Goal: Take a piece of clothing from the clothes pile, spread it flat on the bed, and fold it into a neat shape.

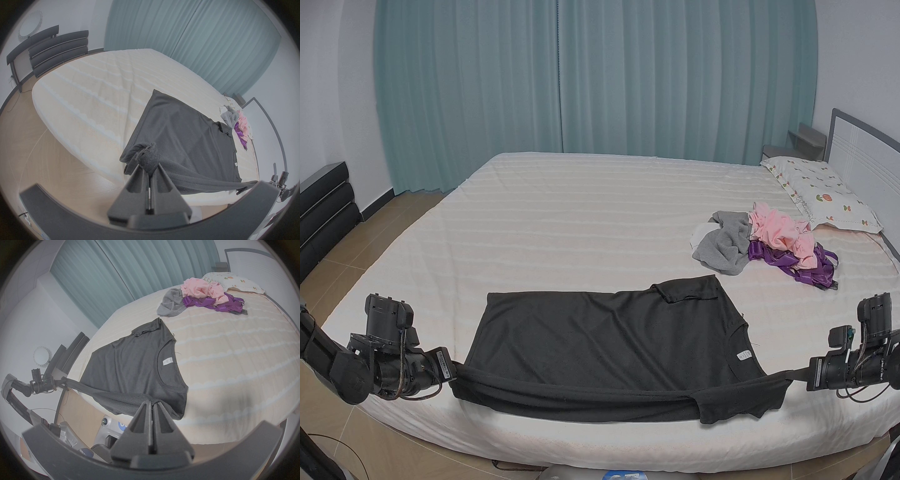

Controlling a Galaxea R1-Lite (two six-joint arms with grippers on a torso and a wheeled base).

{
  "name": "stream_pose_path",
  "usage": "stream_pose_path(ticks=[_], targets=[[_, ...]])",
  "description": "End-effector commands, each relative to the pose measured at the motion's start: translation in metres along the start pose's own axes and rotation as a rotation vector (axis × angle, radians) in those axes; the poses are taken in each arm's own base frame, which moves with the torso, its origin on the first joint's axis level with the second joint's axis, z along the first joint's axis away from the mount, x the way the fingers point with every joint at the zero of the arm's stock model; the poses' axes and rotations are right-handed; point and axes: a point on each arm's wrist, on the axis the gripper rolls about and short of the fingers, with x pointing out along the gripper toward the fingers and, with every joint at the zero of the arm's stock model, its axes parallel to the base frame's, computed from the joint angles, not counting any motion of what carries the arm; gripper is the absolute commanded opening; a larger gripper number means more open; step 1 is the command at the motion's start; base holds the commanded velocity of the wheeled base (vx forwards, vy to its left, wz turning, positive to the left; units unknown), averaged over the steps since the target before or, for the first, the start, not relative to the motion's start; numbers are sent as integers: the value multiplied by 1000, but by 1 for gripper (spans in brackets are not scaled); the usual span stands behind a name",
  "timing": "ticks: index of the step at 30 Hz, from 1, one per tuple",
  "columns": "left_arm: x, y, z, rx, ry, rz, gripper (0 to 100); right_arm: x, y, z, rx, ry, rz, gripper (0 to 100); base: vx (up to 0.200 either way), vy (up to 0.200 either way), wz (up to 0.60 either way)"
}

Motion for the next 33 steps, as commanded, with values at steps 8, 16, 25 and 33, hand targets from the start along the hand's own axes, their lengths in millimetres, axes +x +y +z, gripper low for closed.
stream_pose_path(ticks=[8, 16, 25, 33], targets=[[0, 1, -4, -3, 17, 6, 0, -8, 4, -1, -11, -27, 6, 0, 0, 0, 0], [16, -1, 1, -7, 34, 13, 0, 14, 8, 8, -23, 25, 29, 0, 0, 0, 0], [48, -12, 16, -77, 42, 15, 0, 44, 7, 36, 35, 26, 9, 0, 0, 0, 0], [52, -14, 20, -77, 37, 12, 0, 51, 9, 45, 27, 11, -6, 0, 0, 0, 0]])
